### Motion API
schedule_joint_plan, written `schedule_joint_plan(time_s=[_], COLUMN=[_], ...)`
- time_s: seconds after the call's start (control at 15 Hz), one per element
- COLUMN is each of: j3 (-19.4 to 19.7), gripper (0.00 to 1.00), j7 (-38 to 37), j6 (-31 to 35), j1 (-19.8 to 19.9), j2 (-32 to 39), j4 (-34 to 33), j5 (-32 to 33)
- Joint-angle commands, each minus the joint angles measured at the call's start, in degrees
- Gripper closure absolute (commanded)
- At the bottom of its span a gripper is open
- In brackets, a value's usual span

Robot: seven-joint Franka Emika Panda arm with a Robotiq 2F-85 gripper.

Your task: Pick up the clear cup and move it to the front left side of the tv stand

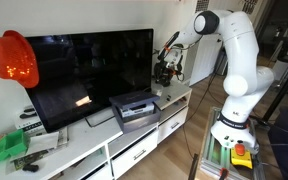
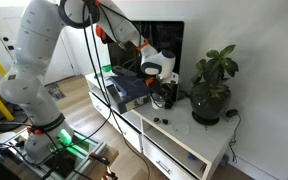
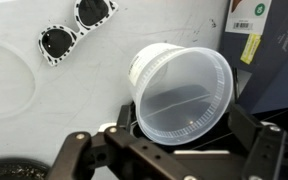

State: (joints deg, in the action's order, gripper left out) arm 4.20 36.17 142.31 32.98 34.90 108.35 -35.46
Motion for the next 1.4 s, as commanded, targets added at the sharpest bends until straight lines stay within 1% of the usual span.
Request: schedule_joint_plan(time_s=[0.0, 0.33, 0.6, 0.67, 0.73, 0.87, 0.93, 1.07, 1.33], j3=[0.3, -0.2, -1.0, -1.6, -1.8, -2.2, -2.2, -2.2, -1.8], gripper=[0.0, 0.0, 0.0, 0.09, 0.26, 0.41, 0.5, 0.62, 0.9], j7=[-1.2, -1.7, -1.8, -1.5, -1.6, -2.0, -2.1, -2.4, -3.3], j6=[0.1, 0.5, 2.2, 2.9, 3.3, 4.0, 4.4, 4.7, 5.2], j1=[0.8, 1.2, 1.1, 1.3, 1.4, 1.4, 1.3, 1.1, 0.7], j2=[2.6, 4.8, 5.9, 6.2, 6.5, 7.0, 7.1, 7.4, 8.0], j4=[-2.7, -4.8, -5.0, -5.1, -5.1, -5.3, -5.3, -5.4, -5.6], j5=[2.1, 2.3, 1.9, 1.5, 1.5, 1.7, 2.0, 2.6, 4.8])
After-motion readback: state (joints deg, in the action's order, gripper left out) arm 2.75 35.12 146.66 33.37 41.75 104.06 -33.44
